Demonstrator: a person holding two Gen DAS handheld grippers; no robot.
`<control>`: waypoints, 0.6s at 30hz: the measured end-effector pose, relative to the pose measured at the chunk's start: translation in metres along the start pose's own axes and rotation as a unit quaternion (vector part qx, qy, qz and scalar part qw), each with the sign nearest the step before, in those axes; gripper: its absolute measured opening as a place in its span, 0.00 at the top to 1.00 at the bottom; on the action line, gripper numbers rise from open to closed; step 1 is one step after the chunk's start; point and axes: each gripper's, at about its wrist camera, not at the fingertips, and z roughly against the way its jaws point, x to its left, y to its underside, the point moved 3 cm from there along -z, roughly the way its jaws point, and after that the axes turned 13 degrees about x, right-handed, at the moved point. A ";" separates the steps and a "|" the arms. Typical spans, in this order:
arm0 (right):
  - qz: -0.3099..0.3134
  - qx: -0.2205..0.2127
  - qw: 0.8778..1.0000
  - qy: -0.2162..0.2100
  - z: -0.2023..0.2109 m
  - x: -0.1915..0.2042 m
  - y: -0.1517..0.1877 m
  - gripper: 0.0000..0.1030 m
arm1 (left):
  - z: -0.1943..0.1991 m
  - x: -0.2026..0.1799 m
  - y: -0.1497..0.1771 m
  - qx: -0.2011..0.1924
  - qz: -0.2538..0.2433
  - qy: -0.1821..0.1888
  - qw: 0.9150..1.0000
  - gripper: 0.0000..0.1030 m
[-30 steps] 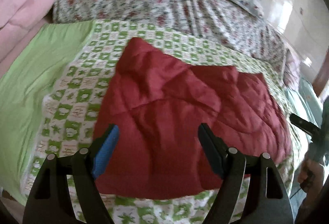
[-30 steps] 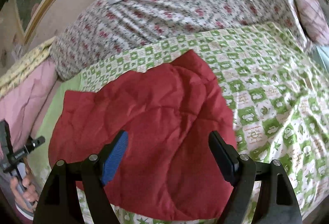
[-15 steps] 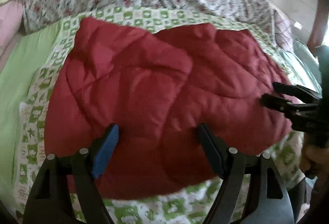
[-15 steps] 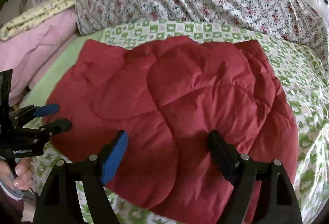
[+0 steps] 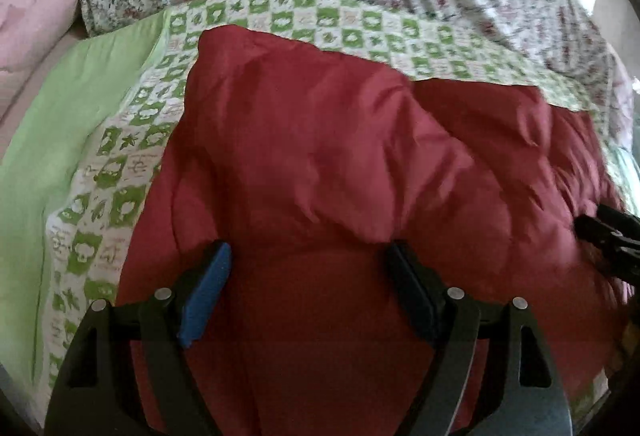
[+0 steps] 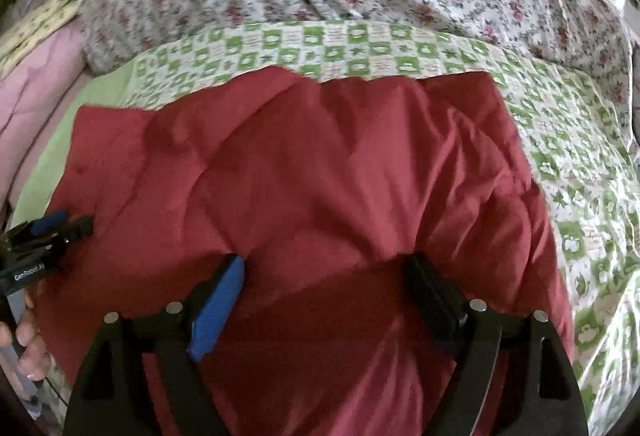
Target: Fold large clothes
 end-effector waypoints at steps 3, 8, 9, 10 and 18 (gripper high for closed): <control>-0.028 0.001 1.000 -0.004 -0.008 -0.015 -0.010 0.19 | -0.012 0.005 -0.014 0.015 0.019 -0.008 1.000 0.21; -0.073 0.006 0.997 -0.029 -0.019 -0.042 -0.020 0.19 | -0.029 0.016 -0.033 0.036 0.050 -0.003 0.998 0.21; -0.080 0.005 0.996 -0.028 -0.021 -0.046 -0.020 0.19 | -0.031 0.018 -0.036 0.038 0.053 -0.003 0.998 0.21; -0.089 0.005 0.996 -0.031 -0.022 -0.050 -0.021 0.19 | -0.034 0.019 -0.038 0.041 0.058 0.000 0.997 0.21; -0.133 -0.002 0.989 -0.062 -0.030 -0.068 -0.020 0.19 | -0.052 0.027 -0.050 0.048 0.081 0.014 0.995 0.19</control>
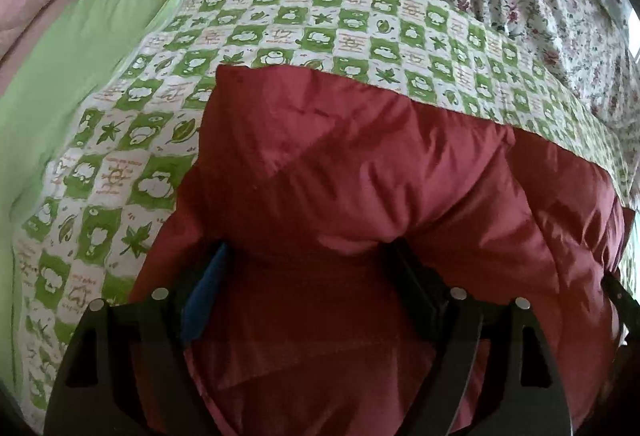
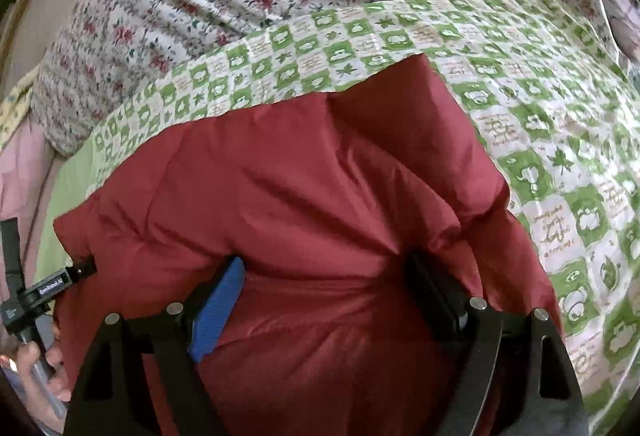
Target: Fold large clothes
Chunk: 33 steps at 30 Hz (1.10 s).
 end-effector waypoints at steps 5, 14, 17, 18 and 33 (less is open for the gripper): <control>-0.011 -0.007 1.000 -0.005 0.000 -0.004 -0.001 0.19 | 0.000 -0.001 -0.004 0.007 -0.001 0.001 1.000 0.18; -0.007 -0.011 1.000 -0.004 0.001 -0.004 0.001 0.19 | 0.058 0.004 0.054 -0.043 -0.016 0.042 0.998 0.19; -0.009 -0.012 1.000 -0.005 0.002 -0.004 0.002 0.19 | 0.076 0.005 0.078 -0.052 -0.028 0.059 0.997 0.19; -0.010 -0.013 1.000 -0.006 0.003 -0.004 0.002 0.19 | 0.082 0.004 0.086 -0.053 -0.032 0.066 0.996 0.19; 0.066 -0.064 0.995 -0.035 0.090 0.033 0.073 0.17 | 0.098 -0.020 0.138 -0.041 -0.080 0.071 0.993 0.19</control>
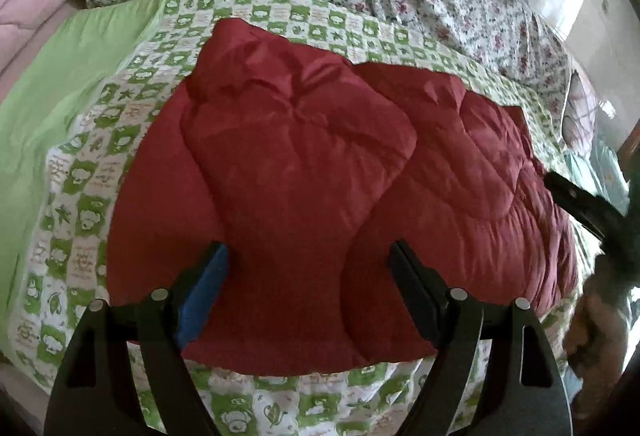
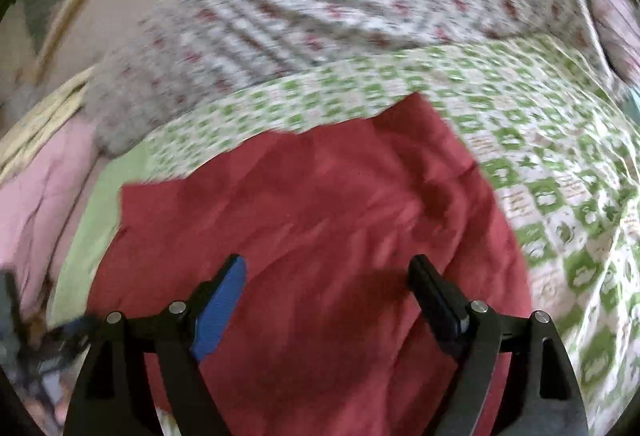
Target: Fold large clothes
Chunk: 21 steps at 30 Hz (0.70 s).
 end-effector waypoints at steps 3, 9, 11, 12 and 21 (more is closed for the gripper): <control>0.050 0.012 0.999 0.012 0.003 0.024 0.020 0.19 | -0.008 -0.006 0.003 0.010 -0.014 -0.016 1.000 0.19; 0.084 0.060 0.991 0.086 -0.029 0.022 0.053 0.18 | -0.026 -0.008 0.012 0.023 -0.034 -0.034 0.999 0.18; 0.076 0.064 0.992 0.083 -0.030 0.016 0.058 0.17 | -0.029 -0.011 0.017 0.020 -0.044 -0.048 0.998 0.18; 0.076 0.066 0.991 0.085 -0.030 0.015 0.059 0.17 | -0.031 -0.012 0.018 0.018 -0.048 -0.054 0.997 0.18; 0.076 0.062 0.991 0.089 -0.031 0.013 0.063 0.17 | -0.030 -0.010 0.023 0.009 -0.053 -0.051 0.997 0.18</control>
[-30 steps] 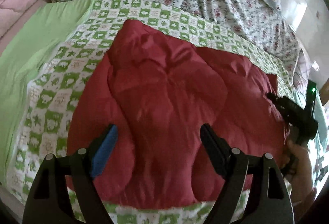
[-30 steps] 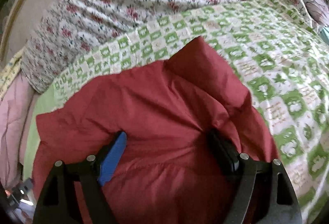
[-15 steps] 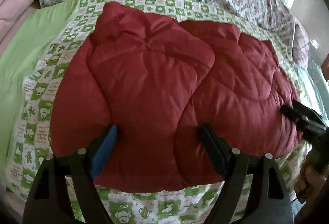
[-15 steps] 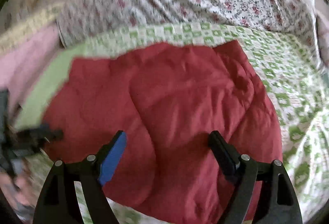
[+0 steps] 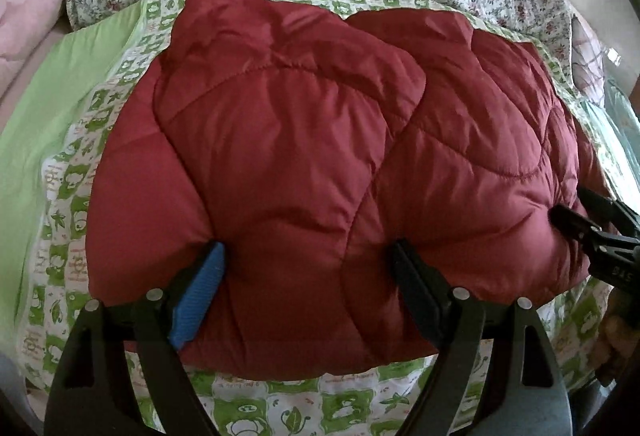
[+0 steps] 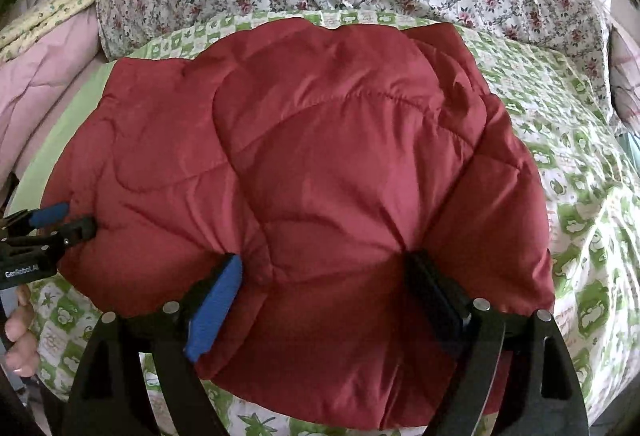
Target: Fold large clothes
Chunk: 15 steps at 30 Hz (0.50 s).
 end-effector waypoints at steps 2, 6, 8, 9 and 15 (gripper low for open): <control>-0.001 -0.002 1.000 0.001 0.000 0.001 0.002 0.17 | 0.003 0.002 0.001 -0.004 0.006 0.008 1.000 0.18; -0.004 -0.006 1.000 0.004 0.001 0.000 0.003 0.17 | 0.018 0.003 0.002 -0.015 0.013 0.021 1.000 0.18; -0.006 -0.007 1.000 0.004 0.001 0.000 0.004 0.17 | 0.024 0.004 0.000 -0.022 0.010 0.017 1.000 0.18; -0.007 -0.008 1.000 0.004 0.001 0.000 0.004 0.17 | 0.026 0.004 -0.002 -0.025 0.012 0.011 1.000 0.18; -0.012 -0.006 1.000 -0.003 0.002 -0.002 0.004 0.17 | 0.004 0.005 -0.014 -0.005 0.013 0.002 1.000 0.17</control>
